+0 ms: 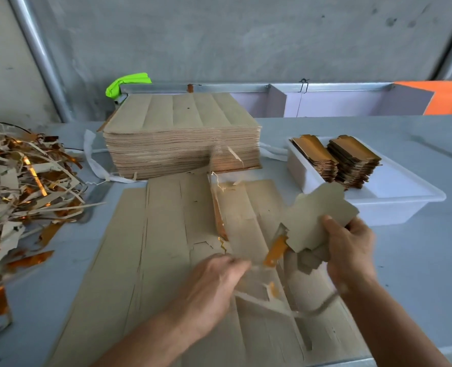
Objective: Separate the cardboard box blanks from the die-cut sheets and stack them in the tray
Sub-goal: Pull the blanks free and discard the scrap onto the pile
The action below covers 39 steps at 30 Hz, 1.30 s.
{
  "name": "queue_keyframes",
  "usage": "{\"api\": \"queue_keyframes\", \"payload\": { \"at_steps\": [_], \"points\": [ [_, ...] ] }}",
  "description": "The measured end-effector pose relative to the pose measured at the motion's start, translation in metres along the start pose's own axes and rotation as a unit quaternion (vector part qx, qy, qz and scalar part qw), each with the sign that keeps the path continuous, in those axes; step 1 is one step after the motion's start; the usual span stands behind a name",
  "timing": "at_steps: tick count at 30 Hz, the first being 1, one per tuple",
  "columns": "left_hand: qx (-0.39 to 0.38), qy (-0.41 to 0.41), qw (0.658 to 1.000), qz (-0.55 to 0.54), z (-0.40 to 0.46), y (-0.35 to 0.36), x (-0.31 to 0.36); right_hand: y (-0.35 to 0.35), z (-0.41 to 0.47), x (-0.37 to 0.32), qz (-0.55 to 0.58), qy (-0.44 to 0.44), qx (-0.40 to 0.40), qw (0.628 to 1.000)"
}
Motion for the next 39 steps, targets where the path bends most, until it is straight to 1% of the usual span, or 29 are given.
{"api": "queue_keyframes", "payload": {
  "at_steps": [2,3,5,7,8,10,13,14,17,19,21,23,24,25,27,28,30,32,34,36,37,38,39],
  "points": [
    [0.018,0.072,0.995,0.069,-0.003,-0.01,0.009,-0.005,0.011,-0.006,-0.06,-0.027,-0.003,0.998],
    [0.038,0.113,0.988,0.1,-0.006,-0.014,0.014,-0.003,0.014,-0.01,-0.102,-0.044,-0.024,0.994],
    [0.085,0.169,0.976,0.106,-0.012,-0.02,0.022,0.013,0.015,-0.02,-0.201,-0.079,-0.098,0.971],
    [0.099,0.203,0.968,0.106,-0.015,-0.021,0.029,0.036,0.013,-0.026,-0.27,-0.106,-0.17,0.942],
    [0.103,0.218,0.964,0.116,-0.016,-0.023,0.033,0.047,0.012,-0.028,-0.294,-0.112,-0.19,0.93],
    [0.113,0.242,0.955,0.127,-0.017,-0.023,0.039,0.068,0.008,-0.033,-0.343,-0.134,-0.21,0.906],
    [0.092,0.267,0.954,0.098,-0.02,-0.023,0.043,0.104,-0.002,-0.04,-0.408,-0.174,-0.249,0.861],
    [0.086,0.282,0.95,0.105,-0.021,-0.021,0.046,0.115,-0.004,-0.038,-0.419,-0.167,-0.267,0.851],
    [0.07,0.321,0.938,0.113,-0.025,-0.011,0.057,0.142,-0.009,-0.022,-0.429,-0.096,-0.321,0.839],
    [0.043,0.338,0.933,0.113,-0.025,-0.003,0.059,0.151,-0.007,-0.013,-0.436,-0.074,-0.328,0.835],
    [0.024,0.31,0.945,0.097,-0.024,-0.007,0.048,0.15,-0.001,-0.009,-0.466,-0.074,-0.31,0.825],
    [0.002,0.268,0.963,0.035,-0.024,-0.01,0.028,0.139,0.01,-0.009,-0.465,-0.065,-0.281,0.837],
    [-0.002,0.256,0.967,0.001,-0.024,-0.01,0.019,0.132,0.018,-0.01,-0.449,-0.066,-0.265,0.851],
    [-0.009,0.25,0.968,-0.02,-0.026,-0.011,0.012,0.123,0.026,-0.011,-0.417,-0.055,-0.248,0.873],
    [-0.019,0.234,0.972,-0.022,-0.03,-0.01,0.0,0.104,0.04,-0.008,-0.327,0.0,-0.22,0.919],
    [-0.029,0.211,0.977,-0.022,-0.03,-0.01,-0.01,0.097,0.044,-0.005,-0.295,0.035,-0.22,0.929],
    [-0.06,0.119,0.99,-0.042,-0.03,-0.01,-0.041,0.085,0.051,0.003,-0.268,0.089,-0.227,0.932],
    [-0.068,-0.005,0.996,-0.064,-0.027,-0.013,-0.075,0.071,0.059,0.004,-0.253,0.099,-0.21,0.939],
    [-0.101,-0.084,0.989,-0.074,-0.026,-0.011,-0.091,0.06,0.067,-0.002,-0.252,0.072,-0.19,0.946],
    [-0.138,-0.132,0.978,-0.085,-0.027,-0.007,-0.096,0.052,0.071,-0.009,-0.256,0.033,-0.173,0.95],
    [-0.177,-0.148,0.966,-0.118,-0.03,-0.003,-0.094,0.051,0.072,-0.013,-0.259,0.011,-0.169,0.951],
    [-0.222,-0.137,0.953,-0.153,-0.034,-0.001,-0.088,0.053,0.071,-0.016,-0.266,-0.011,-0.174,0.948],
    [-0.283,-0.099,0.939,-0.167,-0.038,0.001,-0.08,0.057,0.067,-0.017,-0.278,-0.032,-0.188,0.942]
  ]
}}
Point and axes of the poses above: each hand's wrist, its own z-axis towards the middle knuckle, its own y-axis out of the palm, x = y × z, the point moved 7 cm from there along z, towards the middle knuckle, and after that the axes turned 9 degrees about z, right-handed, at the moved point
